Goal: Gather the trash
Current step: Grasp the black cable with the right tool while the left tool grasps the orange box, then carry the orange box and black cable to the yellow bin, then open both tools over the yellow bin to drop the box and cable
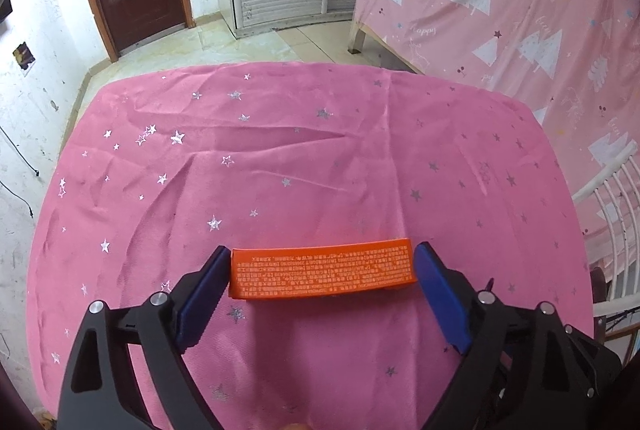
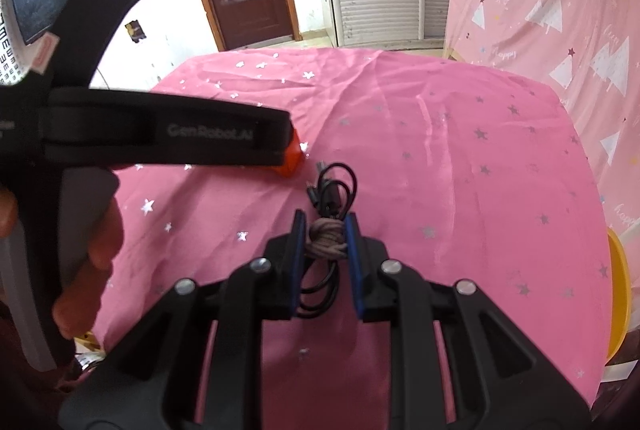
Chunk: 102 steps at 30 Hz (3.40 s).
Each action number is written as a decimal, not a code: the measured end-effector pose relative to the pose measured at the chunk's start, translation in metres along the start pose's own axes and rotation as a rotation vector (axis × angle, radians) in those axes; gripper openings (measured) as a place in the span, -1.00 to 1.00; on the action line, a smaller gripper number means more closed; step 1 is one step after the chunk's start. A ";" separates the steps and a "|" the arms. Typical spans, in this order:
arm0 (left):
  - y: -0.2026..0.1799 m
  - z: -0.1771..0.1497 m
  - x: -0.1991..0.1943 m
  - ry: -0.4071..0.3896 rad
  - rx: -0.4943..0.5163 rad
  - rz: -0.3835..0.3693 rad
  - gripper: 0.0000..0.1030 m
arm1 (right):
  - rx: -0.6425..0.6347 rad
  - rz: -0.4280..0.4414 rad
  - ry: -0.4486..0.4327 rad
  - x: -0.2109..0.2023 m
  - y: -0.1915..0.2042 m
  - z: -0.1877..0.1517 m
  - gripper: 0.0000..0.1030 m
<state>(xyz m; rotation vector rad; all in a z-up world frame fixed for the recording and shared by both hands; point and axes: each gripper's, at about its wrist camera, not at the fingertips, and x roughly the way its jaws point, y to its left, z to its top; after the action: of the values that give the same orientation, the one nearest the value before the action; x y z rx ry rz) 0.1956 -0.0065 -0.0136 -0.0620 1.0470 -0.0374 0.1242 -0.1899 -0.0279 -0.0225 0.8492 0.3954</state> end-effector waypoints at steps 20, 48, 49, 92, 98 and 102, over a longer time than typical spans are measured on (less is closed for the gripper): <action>-0.021 -0.014 0.011 -0.038 -0.040 0.056 0.40 | 0.027 0.022 -0.036 -0.013 -0.024 -0.005 -0.64; -0.038 0.032 -0.009 -0.151 0.011 0.016 -0.68 | 0.092 0.004 -0.100 -0.024 -0.068 -0.005 -0.64; -0.039 0.034 -0.013 -0.159 0.015 0.013 -0.68 | 0.092 0.002 -0.103 -0.024 -0.069 -0.004 -0.64; -0.293 -0.026 -0.012 -0.103 0.424 -0.173 -0.68 | 0.378 -0.411 -0.145 -0.067 -0.259 -0.052 -0.64; -0.317 -0.034 0.000 -0.075 0.478 -0.176 -0.68 | 0.427 -0.425 -0.122 -0.061 -0.279 -0.061 -0.64; -0.330 -0.040 0.008 -0.052 0.504 -0.179 -0.68 | 0.465 -0.433 -0.109 -0.057 -0.291 -0.068 -0.63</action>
<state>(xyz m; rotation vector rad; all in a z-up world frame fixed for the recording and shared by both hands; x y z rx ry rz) 0.1647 -0.3377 -0.0176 0.2991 0.9527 -0.4574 0.1427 -0.4910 -0.0712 0.2403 0.7863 -0.2107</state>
